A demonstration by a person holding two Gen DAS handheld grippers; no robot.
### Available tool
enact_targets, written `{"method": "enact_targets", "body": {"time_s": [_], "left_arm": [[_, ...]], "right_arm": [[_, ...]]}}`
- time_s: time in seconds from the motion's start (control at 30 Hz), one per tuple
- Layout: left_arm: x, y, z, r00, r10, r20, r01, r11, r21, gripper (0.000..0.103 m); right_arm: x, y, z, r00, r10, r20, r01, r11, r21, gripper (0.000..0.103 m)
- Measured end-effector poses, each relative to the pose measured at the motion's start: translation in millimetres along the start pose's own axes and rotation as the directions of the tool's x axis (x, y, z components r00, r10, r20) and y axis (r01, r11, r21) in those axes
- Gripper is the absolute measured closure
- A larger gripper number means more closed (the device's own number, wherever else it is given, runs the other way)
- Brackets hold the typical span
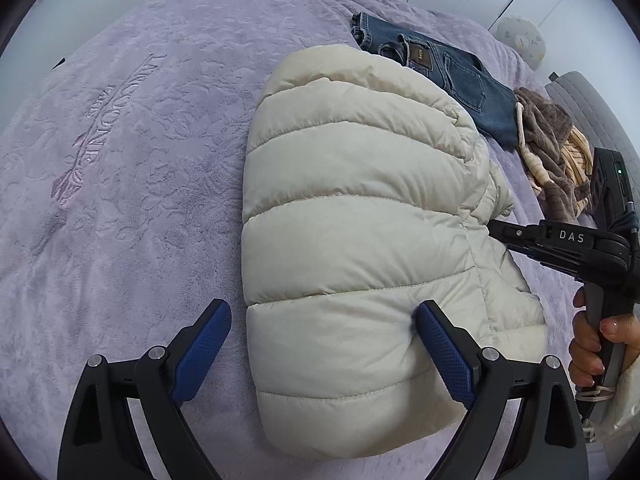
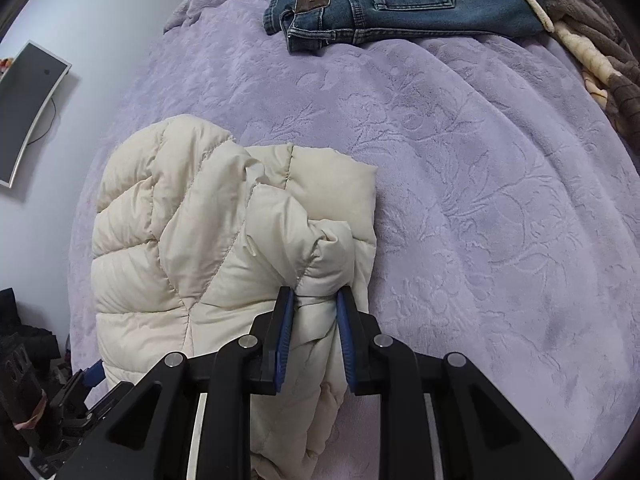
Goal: Fold large clothes
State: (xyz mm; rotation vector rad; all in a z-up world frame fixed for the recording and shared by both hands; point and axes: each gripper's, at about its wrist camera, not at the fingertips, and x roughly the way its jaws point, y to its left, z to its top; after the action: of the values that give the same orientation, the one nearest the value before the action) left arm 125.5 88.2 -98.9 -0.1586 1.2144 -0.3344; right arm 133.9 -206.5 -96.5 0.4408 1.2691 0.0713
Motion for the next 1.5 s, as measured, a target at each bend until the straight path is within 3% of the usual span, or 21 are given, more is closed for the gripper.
{"method": "enact_targets", "body": {"time_s": [0.73,0.77,0.83,0.87,1.0,1.13,1.33,1.4,1.5], "left_arm": [[-33,-8,3,1.000,-0.005,-0.014,0.005,1.000,0.020,0.008],[-35,-9,4,1.000,0.000,-0.017,0.000,1.000,0.021,0.008],[-40,-10,3,1.000,0.010,-0.024,-0.009,1.000,0.022,0.008],[-43,-11,3,1.000,0.013,-0.026,-0.013,1.000,0.026,0.008],[-54,-17,2,0.999,0.037,-0.030,-0.035,0.998,0.047,0.008],[-66,-24,-2,0.998,0.059,-0.032,-0.057,0.996,0.063,0.008],[-83,-31,-7,0.997,0.070,-0.022,-0.069,0.995,0.072,0.008],[-89,-32,-7,0.997,0.074,-0.015,-0.072,0.994,0.077,0.000],[-96,-33,-9,0.997,0.079,-0.012,-0.078,0.994,0.079,0.000]], "right_arm": [[-55,26,-28,0.999,0.049,-0.010,-0.049,0.999,0.024,0.077],[-58,28,-31,0.999,0.050,-0.013,-0.050,0.998,0.026,0.074],[-64,33,-37,0.998,0.054,-0.017,-0.053,0.998,0.028,0.055],[-67,35,-40,0.998,0.055,-0.017,-0.055,0.998,0.027,0.052],[-77,46,-52,0.999,0.046,-0.025,-0.046,0.999,0.015,0.051],[-87,54,-60,0.999,0.032,-0.022,-0.031,0.999,0.018,0.037],[-104,61,-71,1.000,0.012,-0.004,-0.012,1.000,0.028,0.023],[-109,63,-74,1.000,0.002,0.001,-0.002,1.000,0.023,0.023],[-116,68,-78,1.000,-0.021,0.014,0.021,1.000,0.005,0.021]]}}
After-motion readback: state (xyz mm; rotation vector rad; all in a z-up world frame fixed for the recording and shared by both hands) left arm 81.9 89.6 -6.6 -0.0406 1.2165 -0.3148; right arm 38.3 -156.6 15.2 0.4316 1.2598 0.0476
